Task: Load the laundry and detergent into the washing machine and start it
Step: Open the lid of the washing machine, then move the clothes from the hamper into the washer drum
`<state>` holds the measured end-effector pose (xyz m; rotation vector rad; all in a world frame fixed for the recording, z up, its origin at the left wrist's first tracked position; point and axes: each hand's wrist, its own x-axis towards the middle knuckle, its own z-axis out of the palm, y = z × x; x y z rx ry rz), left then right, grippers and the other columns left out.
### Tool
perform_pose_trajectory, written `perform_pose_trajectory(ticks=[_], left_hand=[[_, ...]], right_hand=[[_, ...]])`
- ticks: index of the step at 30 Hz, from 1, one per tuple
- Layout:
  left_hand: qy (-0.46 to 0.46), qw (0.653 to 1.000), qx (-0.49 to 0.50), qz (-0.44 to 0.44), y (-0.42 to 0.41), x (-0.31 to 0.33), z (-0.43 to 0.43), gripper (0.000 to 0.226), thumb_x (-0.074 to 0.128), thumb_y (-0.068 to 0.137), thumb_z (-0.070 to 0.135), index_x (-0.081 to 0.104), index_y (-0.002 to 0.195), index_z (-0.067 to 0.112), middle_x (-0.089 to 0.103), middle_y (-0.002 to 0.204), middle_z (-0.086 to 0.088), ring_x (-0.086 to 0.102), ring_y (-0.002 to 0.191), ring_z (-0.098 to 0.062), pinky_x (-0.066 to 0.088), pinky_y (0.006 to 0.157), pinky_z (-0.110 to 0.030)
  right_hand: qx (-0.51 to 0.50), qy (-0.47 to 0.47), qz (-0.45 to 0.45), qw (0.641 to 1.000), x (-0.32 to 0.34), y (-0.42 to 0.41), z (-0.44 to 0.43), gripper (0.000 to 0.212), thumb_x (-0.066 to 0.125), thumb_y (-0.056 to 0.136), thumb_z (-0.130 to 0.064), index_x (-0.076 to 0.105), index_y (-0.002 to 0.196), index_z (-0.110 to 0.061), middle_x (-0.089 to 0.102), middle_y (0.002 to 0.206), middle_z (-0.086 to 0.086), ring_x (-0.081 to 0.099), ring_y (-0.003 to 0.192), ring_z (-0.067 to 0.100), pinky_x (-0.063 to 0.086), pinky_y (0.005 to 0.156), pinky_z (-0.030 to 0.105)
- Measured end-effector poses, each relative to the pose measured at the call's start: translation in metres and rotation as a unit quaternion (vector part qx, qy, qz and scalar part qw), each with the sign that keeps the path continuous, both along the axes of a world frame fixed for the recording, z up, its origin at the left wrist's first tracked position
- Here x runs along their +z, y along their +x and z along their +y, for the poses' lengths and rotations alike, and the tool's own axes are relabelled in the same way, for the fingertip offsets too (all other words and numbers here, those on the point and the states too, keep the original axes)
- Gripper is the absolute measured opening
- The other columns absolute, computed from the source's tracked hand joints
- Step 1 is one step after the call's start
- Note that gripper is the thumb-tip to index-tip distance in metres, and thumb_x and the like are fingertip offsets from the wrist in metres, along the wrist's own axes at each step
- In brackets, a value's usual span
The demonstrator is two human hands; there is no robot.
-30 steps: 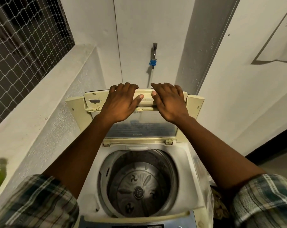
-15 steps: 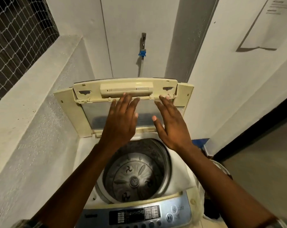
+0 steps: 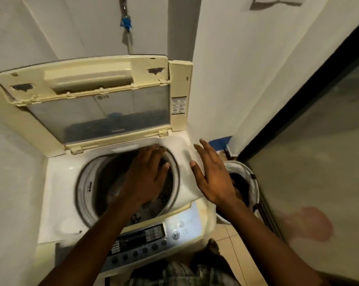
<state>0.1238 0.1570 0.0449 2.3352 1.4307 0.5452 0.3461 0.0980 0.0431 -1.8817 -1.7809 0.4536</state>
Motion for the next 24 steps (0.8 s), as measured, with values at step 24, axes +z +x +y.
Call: perform_pose_trajectory(ticks=[24], left_hand=[[-0.392,0.910,0.131,-0.032,0.363,-0.305,-0.015,0.045,0.049,0.102,0.040,0.051,0.141,0.019,0.053,0.142,-0.008,0.054,0.130,-0.027,0.048,0.107,-0.040]], right_hand=[[-0.118,-0.270,0.187,0.937,-0.310,0.324,0.013,0.062,0.050,0.107,-0.040,0.034,0.159,-0.012,0.037,0.164,0.010,0.037,0.151,0.027,0.032,0.117,0.030]])
